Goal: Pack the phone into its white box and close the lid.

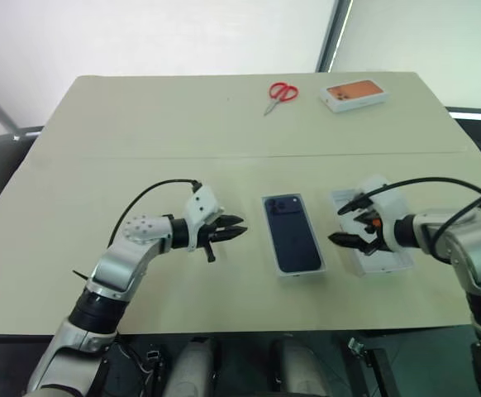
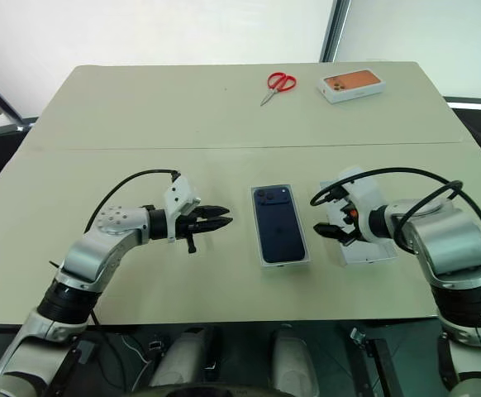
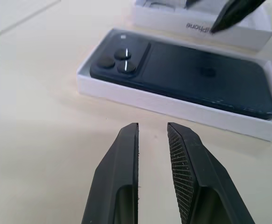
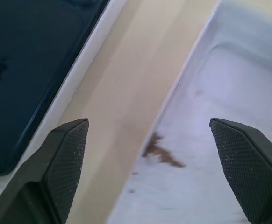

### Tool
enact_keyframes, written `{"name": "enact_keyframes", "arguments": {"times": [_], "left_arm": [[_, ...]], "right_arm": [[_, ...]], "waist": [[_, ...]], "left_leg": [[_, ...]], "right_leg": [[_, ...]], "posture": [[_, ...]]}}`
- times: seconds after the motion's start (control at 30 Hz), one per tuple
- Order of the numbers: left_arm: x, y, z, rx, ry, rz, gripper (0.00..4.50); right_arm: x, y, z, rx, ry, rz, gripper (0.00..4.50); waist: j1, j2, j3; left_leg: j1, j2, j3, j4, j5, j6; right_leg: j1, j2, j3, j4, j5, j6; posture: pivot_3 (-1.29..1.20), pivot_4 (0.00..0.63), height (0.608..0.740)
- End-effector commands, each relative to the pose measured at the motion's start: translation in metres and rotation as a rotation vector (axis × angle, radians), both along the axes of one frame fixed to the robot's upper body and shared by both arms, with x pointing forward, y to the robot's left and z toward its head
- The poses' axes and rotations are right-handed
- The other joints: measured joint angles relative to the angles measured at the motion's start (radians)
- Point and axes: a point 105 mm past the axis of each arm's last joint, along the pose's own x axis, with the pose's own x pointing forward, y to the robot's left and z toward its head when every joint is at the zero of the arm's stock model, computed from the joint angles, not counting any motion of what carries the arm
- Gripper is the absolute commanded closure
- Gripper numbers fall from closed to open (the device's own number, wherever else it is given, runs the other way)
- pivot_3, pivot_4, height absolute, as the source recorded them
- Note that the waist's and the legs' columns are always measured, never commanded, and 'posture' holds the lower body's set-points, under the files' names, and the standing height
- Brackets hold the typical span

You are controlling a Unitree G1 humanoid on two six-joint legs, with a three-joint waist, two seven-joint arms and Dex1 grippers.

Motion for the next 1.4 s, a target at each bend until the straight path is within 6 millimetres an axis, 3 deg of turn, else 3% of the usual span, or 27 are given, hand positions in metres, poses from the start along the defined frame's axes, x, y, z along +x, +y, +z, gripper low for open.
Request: {"name": "enact_keyframes", "arguments": {"times": [0.03,0.13,0.23,0.47,0.6,0.77,0.93,1.07,1.13,1.27,1.4], "left_arm": [[-0.016,0.003,0.02,-0.061,-0.083,-0.095,3.48],[-0.023,0.007,0.018,-0.062,-0.079,-0.128,3.48],[-0.026,0.011,0.014,-0.049,-0.071,-0.134,3.48],[-0.024,0.014,0.009,-0.048,-0.069,-0.107,3.48],[-0.024,0.015,0.009,-0.06,-0.063,-0.093,3.48],[-0.018,0.033,0.008,-0.082,-0.05,0.001,3.48],[-0.001,0.056,0.013,-0.124,-0.061,0.136,3.48],[0.005,0.066,0.014,-0.131,-0.069,0.19,3.48],[0.006,0.068,0.013,-0.123,-0.07,0.198,3.48],[0.003,0.066,0.01,-0.119,-0.067,0.197,3.48],[0.001,0.063,0.007,-0.12,-0.057,0.193,3.48]], "right_arm": [[-0.004,0.0,0.008,0.01,-0.002,-0.034,0.06],[-0.005,0.0,0.002,-0.005,0.008,-0.051,0.06],[-0.001,-0.002,0.003,0.006,-0.001,-0.076,0.87],[0.005,-0.005,0.01,0.012,-0.03,-0.111,4.41],[0.008,-0.005,0.015,0.031,-0.046,-0.119,4.47],[0.025,0.014,0.066,0.257,-0.176,-0.067,4.47],[0.017,0.073,0.118,0.648,-0.157,0.242,4.47],[0.008,0.107,0.118,0.833,-0.029,0.312,4.47],[0.005,0.122,0.105,0.957,0.058,0.24,4.47],[0.006,0.138,0.08,1.018,0.105,0.093,4.47],[-0.003,0.158,0.075,1.085,0.108,0.018,4.47]], "waist": [[0.001,0.0,0.0],[0.004,0.0,0.0],[0.003,0.0,0.0],[-0.005,0.0,0.0],[-0.007,0.0,0.0],[-0.011,0.002,0.001],[-0.009,0.002,0.001],[-0.005,0.001,0.001],[-0.004,0.001,0.0],[-0.011,0.001,0.0],[-0.015,0.002,0.001]], "left_leg": [[0.0,-0.001,0.0,0.0,-0.001,0.002],[0.0,-0.001,0.0,0.001,-0.002,0.003],[0.0,-0.001,0.0,0.0,-0.002,0.003],[0.0,0.0,0.001,0.0,-0.002,0.003],[0.0,0.0,0.001,0.0,-0.002,0.004],[0.001,0.001,0.001,0.0,-0.002,0.004],[0.0,0.001,0.001,0.0,-0.002,0.004],[0.0,0.001,0.001,0.0,-0.002,0.004],[-0.001,0.001,0.001,0.001,-0.002,0.004],[-0.001,0.001,0.002,0.001,-0.002,0.005],[-0.001,0.002,0.002,0.001,-0.002,0.005]], "right_leg": [[0.0,0.0,0.0,0.0,0.0,0.0],[0.0,-0.001,0.0,0.0,0.0,0.0],[0.0,0.0,0.0,0.0,0.0,0.0],[0.0,0.001,0.0,0.0,0.0,0.0],[0.0,0.002,0.0,0.0,0.0,0.0],[0.0,0.003,0.0,0.001,0.0,0.0],[-0.001,0.003,0.0,0.001,0.0,0.0],[0.0,0.003,0.0,0.001,0.0,0.0],[0.0,0.002,0.0,0.001,0.0,0.0],[0.0,0.002,0.0,0.002,0.0,0.0],[-0.002,0.004,0.001,0.003,0.0,0.0]], "posture": [[0.0,0.15,0.697],[0.0,0.15,0.697],[0.0,0.15,0.697],[0.0,0.15,0.697],[0.0,0.15,0.697],[0.0,0.15,0.697],[0.0,0.15,0.697],[0.0,0.15,0.697],[0.0,0.15,0.697],[0.0,0.15,0.697],[0.0,0.15,0.697]]}}
